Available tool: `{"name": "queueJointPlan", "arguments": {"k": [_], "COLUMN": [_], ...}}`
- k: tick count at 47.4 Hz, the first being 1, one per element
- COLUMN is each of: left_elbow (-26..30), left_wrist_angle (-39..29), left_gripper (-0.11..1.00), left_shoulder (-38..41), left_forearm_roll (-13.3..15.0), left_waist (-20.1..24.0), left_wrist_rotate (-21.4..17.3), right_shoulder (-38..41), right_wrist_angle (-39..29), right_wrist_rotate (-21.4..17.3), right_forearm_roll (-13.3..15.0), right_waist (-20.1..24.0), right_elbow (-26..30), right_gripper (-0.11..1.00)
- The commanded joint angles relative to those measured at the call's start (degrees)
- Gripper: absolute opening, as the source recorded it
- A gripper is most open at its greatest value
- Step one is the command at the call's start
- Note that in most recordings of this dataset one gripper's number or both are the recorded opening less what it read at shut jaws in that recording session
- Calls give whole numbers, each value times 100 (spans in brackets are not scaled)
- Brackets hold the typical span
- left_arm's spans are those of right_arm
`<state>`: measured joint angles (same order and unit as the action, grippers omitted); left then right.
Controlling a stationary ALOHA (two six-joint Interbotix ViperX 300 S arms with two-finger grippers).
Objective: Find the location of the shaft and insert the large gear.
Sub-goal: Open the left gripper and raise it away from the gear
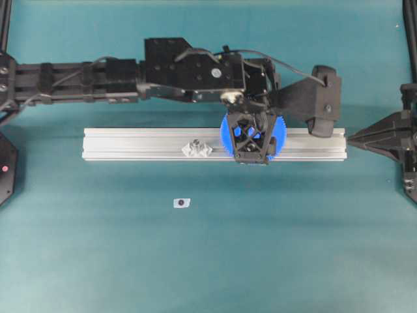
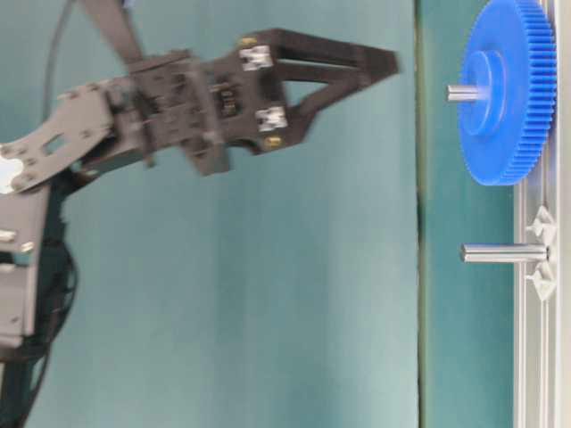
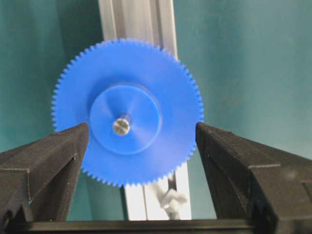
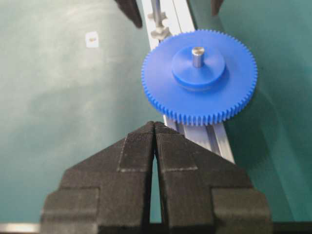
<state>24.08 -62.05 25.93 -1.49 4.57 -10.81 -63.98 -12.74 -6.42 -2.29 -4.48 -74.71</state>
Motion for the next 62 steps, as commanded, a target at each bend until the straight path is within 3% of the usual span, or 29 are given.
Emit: {"name": "queueJointPlan", "arguments": {"k": [1, 39, 62], "left_elbow": [132, -422, -439], "left_wrist_angle": [18, 149, 422], "left_gripper": [84, 84, 84], "left_shoulder": [-396, -817, -835], "left_forearm_roll": [-9, -9, -9], "left_waist": [-9, 9, 44], "left_wrist_rotate": [9, 35, 141], "right_shoulder": [26, -9, -9], "right_wrist_angle": [44, 35, 44], "right_wrist_rotate": [-53, -53, -53], "right_forearm_roll": [0, 0, 9], "right_waist": [-9, -9, -9], "right_elbow": [70, 70, 70], "right_gripper": [2, 2, 2]}}
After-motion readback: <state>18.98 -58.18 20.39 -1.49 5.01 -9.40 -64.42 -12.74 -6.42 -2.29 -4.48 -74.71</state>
